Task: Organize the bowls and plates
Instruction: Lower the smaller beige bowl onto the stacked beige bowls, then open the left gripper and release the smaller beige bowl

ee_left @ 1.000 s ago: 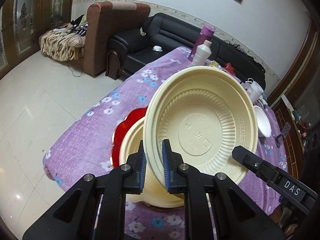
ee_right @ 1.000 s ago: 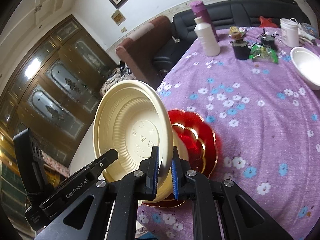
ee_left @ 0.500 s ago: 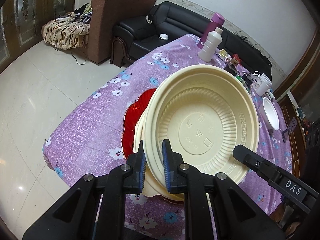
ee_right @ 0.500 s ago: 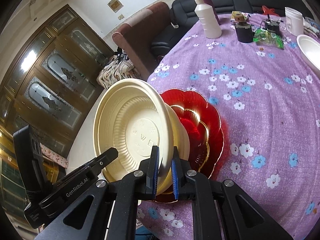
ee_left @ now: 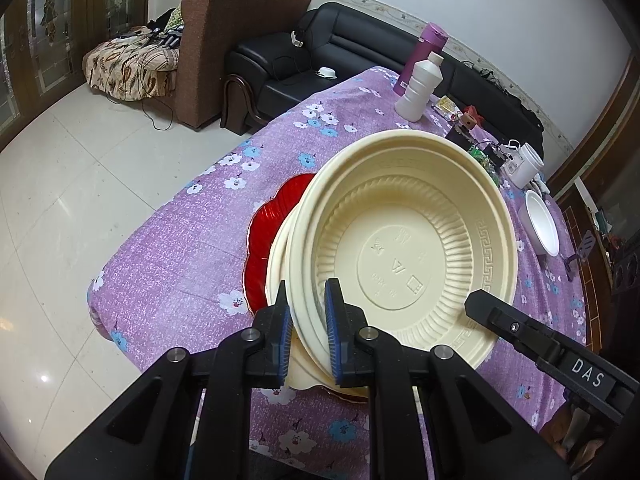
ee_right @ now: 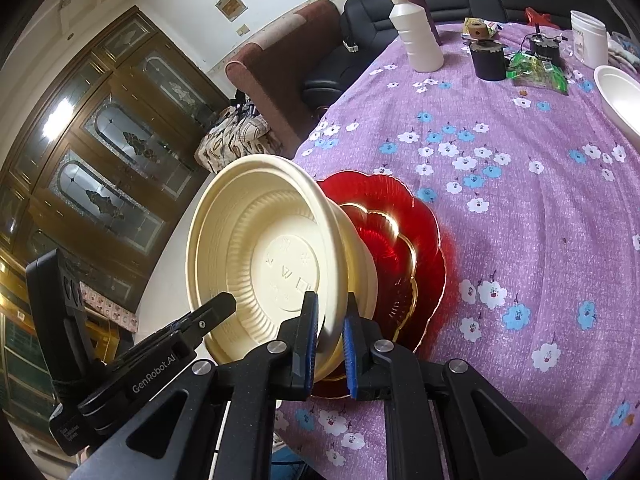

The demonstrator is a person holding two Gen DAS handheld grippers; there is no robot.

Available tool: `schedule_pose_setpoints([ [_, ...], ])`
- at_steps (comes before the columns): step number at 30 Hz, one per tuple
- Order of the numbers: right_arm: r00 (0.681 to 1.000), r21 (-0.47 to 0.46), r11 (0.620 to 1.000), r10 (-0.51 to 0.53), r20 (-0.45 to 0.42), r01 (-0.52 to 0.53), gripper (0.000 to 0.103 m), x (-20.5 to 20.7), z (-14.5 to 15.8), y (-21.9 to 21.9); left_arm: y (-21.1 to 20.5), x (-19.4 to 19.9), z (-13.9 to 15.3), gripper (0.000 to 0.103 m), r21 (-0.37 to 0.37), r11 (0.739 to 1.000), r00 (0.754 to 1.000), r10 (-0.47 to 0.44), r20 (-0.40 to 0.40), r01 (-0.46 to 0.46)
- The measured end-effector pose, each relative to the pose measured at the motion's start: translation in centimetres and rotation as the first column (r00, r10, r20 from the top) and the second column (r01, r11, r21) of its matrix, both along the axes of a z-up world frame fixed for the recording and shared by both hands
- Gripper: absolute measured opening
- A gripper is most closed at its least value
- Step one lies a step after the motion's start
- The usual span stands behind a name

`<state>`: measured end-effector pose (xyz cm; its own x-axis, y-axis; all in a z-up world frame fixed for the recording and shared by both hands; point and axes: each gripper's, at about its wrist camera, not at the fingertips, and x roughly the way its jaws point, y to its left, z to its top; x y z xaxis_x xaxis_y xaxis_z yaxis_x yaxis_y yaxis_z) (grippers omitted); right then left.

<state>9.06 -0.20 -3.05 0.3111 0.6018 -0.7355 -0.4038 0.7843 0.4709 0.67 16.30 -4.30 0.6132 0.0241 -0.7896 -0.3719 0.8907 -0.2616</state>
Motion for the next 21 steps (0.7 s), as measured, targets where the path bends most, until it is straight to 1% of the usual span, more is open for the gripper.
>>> schedule_pose_setpoints([
  [3,1.000,0.005,1.000,0.002,-0.009,-0.002,0.015,-0.01,-0.03,-0.03,0.04,-0.09,0.06,0.013,-0.006,1.000,1.000,0.002,-0.002,-0.002],
  [7,1.000,0.006,1.000,0.006,-0.013,-0.006,0.015,-0.05,0.00,0.05,0.15,-0.30,0.23,0.013,-0.003,1.000,1.000,0.004,0.004,-0.004],
  [14,1.000,0.017,1.000,0.007,-0.025,-0.006,0.015,0.34,-0.13,-0.06,0.26,-0.02,0.12,0.013,-0.008,1.000,1.000,0.011,-0.010,-0.011],
  [16,1.000,0.027,1.000,0.003,-0.029,-0.003,0.015,0.46,-0.11,-0.21,0.46,-0.03,0.05,0.013,-0.025,0.999,1.000,0.026,-0.009,-0.026],
  [21,1.000,0.037,0.999,-0.022,-0.019,0.023,0.017,0.58,0.16,-0.74,0.79,0.07,0.25,0.014,-0.029,0.998,0.999,0.048,0.004,-0.048],
])
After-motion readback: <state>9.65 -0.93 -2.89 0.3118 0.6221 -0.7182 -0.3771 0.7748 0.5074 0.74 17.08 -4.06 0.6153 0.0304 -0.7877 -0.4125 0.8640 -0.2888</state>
